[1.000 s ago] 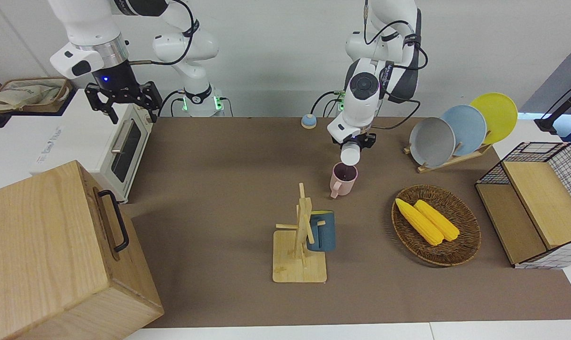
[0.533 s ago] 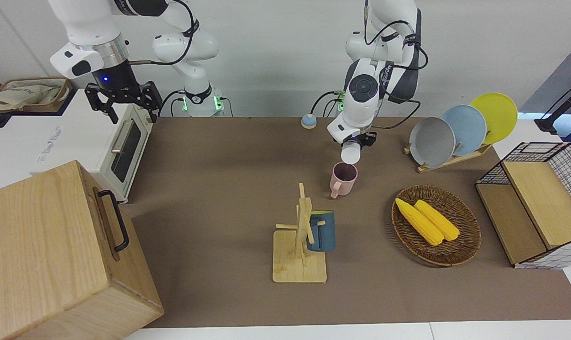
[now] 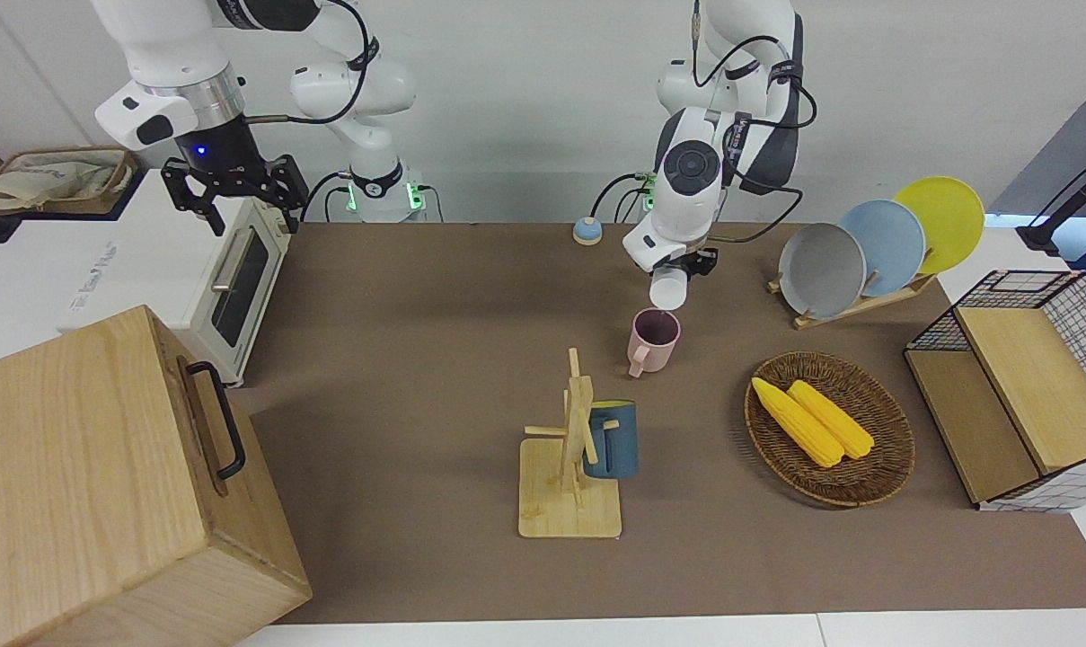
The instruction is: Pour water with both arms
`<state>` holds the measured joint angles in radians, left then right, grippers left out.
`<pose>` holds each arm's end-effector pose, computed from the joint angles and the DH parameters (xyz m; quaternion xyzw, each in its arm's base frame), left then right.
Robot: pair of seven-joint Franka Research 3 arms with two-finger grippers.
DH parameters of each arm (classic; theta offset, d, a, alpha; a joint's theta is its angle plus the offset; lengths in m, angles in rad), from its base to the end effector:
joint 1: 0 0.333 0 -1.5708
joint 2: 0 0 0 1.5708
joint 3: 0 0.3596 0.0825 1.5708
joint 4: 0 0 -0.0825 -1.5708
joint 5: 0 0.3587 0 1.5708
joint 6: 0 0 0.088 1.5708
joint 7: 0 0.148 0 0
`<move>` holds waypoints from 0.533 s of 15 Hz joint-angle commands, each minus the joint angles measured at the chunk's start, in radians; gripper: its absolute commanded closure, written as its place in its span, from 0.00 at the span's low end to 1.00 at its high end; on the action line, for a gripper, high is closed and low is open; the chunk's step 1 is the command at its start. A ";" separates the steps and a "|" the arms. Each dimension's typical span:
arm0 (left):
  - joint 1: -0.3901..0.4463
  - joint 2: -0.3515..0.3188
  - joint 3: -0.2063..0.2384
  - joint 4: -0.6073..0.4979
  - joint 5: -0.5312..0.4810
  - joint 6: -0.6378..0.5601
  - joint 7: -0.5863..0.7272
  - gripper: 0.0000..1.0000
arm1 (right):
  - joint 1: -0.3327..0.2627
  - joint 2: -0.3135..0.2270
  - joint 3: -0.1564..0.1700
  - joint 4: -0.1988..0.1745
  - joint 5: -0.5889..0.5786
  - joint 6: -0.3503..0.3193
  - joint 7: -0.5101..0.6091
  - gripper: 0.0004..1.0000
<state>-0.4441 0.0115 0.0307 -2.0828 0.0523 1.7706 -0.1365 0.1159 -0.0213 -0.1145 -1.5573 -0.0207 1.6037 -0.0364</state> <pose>0.4376 -0.1847 0.4156 -0.9759 0.1453 0.1483 0.0674 0.5283 -0.0030 0.6474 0.9992 0.0189 0.0336 0.0097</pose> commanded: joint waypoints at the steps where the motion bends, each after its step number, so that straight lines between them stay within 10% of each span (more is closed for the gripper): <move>1: -0.015 0.012 0.011 0.043 -0.008 -0.045 0.008 1.00 | 0.001 -0.006 -0.002 0.000 0.007 -0.007 -0.013 0.01; 8: -0.015 0.011 0.011 0.069 -0.009 -0.062 0.005 1.00 | 0.001 -0.006 -0.002 0.000 0.007 -0.007 -0.013 0.01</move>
<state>-0.4441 0.0160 0.0307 -2.0710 0.0523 1.7670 -0.1365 0.1159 -0.0213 -0.1145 -1.5573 -0.0207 1.6037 -0.0364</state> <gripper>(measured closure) 0.348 0.004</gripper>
